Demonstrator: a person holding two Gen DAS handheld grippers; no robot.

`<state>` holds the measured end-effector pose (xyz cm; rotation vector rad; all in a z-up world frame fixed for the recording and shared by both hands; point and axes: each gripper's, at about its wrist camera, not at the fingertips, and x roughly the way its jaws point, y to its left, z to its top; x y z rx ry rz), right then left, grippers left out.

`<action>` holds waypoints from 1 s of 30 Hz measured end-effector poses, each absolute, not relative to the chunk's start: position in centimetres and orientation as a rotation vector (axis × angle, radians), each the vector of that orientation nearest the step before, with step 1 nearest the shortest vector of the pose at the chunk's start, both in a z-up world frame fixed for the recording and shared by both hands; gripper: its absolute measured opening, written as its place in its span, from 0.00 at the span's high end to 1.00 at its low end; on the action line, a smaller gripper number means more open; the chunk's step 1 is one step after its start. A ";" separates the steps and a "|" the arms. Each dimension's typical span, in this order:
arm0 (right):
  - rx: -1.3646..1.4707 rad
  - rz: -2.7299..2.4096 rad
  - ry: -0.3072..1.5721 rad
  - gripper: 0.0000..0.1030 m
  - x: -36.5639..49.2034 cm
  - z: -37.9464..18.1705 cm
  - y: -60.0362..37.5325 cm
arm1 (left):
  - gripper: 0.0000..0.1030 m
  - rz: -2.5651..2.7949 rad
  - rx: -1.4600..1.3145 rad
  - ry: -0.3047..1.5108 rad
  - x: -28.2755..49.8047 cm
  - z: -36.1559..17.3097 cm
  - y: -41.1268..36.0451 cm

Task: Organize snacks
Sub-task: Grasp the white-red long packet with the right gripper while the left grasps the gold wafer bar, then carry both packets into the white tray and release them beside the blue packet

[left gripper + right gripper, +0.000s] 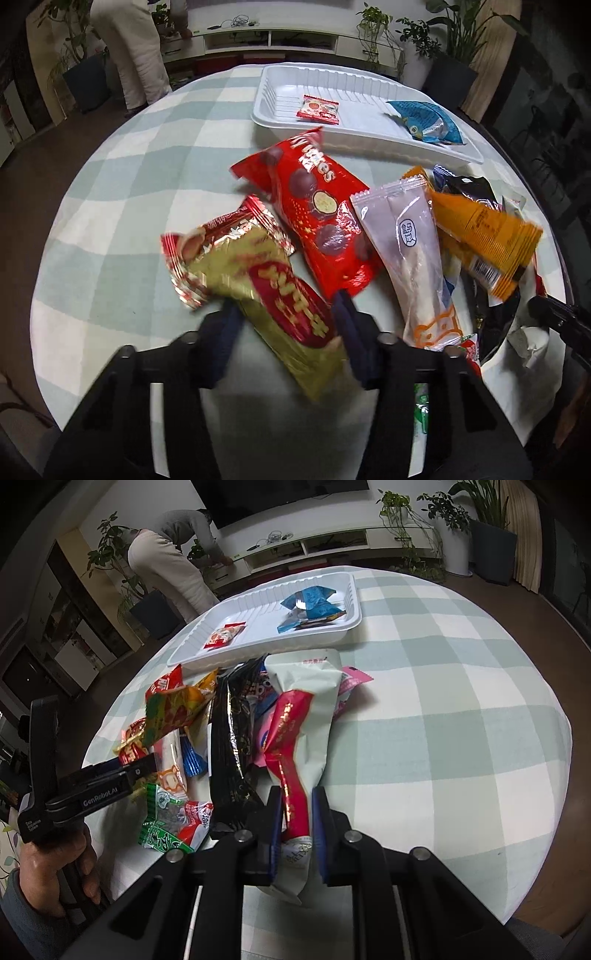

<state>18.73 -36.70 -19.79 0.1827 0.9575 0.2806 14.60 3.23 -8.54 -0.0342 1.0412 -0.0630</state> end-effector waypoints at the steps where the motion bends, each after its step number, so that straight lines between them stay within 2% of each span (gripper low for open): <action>1: 0.181 0.280 0.959 0.82 18.8 -19.8 -36.7 | 0.70 -0.064 -0.039 1.040 14.5 -8.5 3.5; 2: 0.181 0.278 0.960 0.82 18.7 -19.8 -36.7 | 0.74 -0.077 -0.058 1.040 14.6 -8.5 3.9; 6: 0.190 0.266 0.965 0.80 18.7 -19.8 -36.8 | 0.77 -0.116 -0.093 1.032 14.0 -8.4 4.8; 8: 0.194 0.267 0.970 0.74 18.8 -19.9 -36.8 | 0.78 -0.131 -0.106 1.030 13.8 -8.4 5.1; 10: 0.197 0.265 0.975 0.62 18.8 -19.9 -36.7 | 0.78 -0.141 -0.115 1.033 13.8 -8.4 5.3; 12: 0.199 0.265 0.980 0.58 18.9 -20.1 -36.7 | 0.78 -0.145 -0.123 1.029 13.8 -8.3 5.5; 22: 0.314 0.274 1.027 0.59 20.2 -21.4 -38.0 | 0.82 -0.203 -0.145 1.024 12.4 -8.4 5.9; 23: 0.318 0.278 1.031 0.61 20.2 -21.6 -38.0 | 0.82 -0.209 -0.148 1.026 12.3 -8.4 6.0; 24: 0.321 0.286 1.033 0.70 20.2 -21.7 -38.0 | 0.82 -0.216 -0.151 1.027 12.0 -8.4 6.0; 25: 0.322 0.289 1.034 0.74 20.2 -21.7 -37.9 | 0.82 -0.220 -0.153 1.028 11.8 -8.5 6.0; 30: 0.312 0.289 1.020 0.78 19.9 -21.4 -37.8 | 0.82 -0.240 -0.174 1.029 10.8 -8.5 6.4</action>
